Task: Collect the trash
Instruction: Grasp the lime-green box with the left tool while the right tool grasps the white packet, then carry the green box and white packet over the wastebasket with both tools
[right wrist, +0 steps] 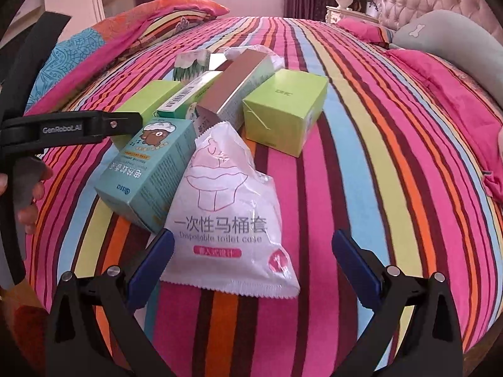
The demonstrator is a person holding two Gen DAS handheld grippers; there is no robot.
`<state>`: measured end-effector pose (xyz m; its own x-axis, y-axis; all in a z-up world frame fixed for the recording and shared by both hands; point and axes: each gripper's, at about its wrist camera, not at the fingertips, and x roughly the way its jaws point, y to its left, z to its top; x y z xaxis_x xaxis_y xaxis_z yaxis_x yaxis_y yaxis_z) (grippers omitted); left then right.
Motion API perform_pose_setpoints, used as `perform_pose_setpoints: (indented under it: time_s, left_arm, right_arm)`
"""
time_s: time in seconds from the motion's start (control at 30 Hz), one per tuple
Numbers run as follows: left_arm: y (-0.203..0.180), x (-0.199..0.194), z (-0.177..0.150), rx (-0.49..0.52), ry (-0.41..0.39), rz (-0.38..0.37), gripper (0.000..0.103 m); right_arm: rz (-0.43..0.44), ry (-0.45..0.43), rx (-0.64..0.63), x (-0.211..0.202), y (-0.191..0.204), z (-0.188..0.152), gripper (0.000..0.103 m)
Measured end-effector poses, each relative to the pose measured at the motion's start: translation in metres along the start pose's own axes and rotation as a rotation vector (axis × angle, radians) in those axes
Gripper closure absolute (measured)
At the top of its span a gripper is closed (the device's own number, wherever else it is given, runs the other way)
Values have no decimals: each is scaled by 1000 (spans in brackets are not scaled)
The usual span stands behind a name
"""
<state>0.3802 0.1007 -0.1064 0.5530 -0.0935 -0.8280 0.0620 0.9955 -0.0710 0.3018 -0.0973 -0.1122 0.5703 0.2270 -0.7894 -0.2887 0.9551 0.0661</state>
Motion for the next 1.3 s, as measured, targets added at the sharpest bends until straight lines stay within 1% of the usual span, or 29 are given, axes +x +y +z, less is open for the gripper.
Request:
perform_pose_setpoints:
  time_s: [0.13,0.23,0.27,0.33,0.37,0.4,0.43,0.47,0.5,0.53,0.57,0.6,0.63,0.67,0.7,0.77,0.83,0.93,1.17,1.3]
  left_arm:
    - [-5,13,5,61,27,33,6]
    - [-2,20,9,41,30,28,6]
    - [0,22,11,33,31,23,6]
    - [3,27,14,12,32,14,6]
    - [4,28,16,4,35,11,11]
    - [6,29,19,-6,39,-4,23]
    - [7,31,21,-16,53,-15,31]
    - [8,34,21,-23,72,-21,43]
    - [7,40,21,-23,98,-32,53]
    - [4,43,19,-10,109,-28,53]
    - [3,43,19,-3,99,-22,53]
    - [2,42,18,-7,89,-21,54]
    - [4,42,17,-22,82,-23,54]
    - [5,41,17,-31,79,-24,54]
    - [5,40,16,-36,72,-19,54]
    - [4,38,14,-28,65,-13,54]
    - [6,34,12,-19,60,0,54]
    - [11,26,10,-41,52,0,54]
    - [13,-11,-3,-41,13,16,54]
    - [14,-40,-22,-58,-10,27,54]
  right_arm:
    - [4,8,-38,8,8,7,6]
    - [12,14,-48,14,10,10,7]
    - [20,17,-47,18,10,11,8]
    - [53,22,-30,22,5,11,16]
    - [71,25,-15,23,3,13,22]
    - [84,29,-4,25,1,15,26]
    - [90,30,-4,26,0,17,26]
    - [93,32,-9,28,1,18,27]
    - [100,34,-21,30,2,20,27]
    - [100,34,-28,32,4,21,29]
    - [95,31,-37,33,4,22,33]
    - [90,24,-41,33,4,22,43]
    - [92,21,-39,32,3,23,61]
    - [116,20,-20,30,0,25,70]
    - [132,27,7,29,-5,25,72]
    - [161,34,40,28,-13,26,73]
    - [163,34,47,25,-15,25,73]
    - [162,25,54,15,-19,21,73]
    - [121,-16,50,-18,-27,17,73]
    - [84,-39,53,-43,-38,12,73]
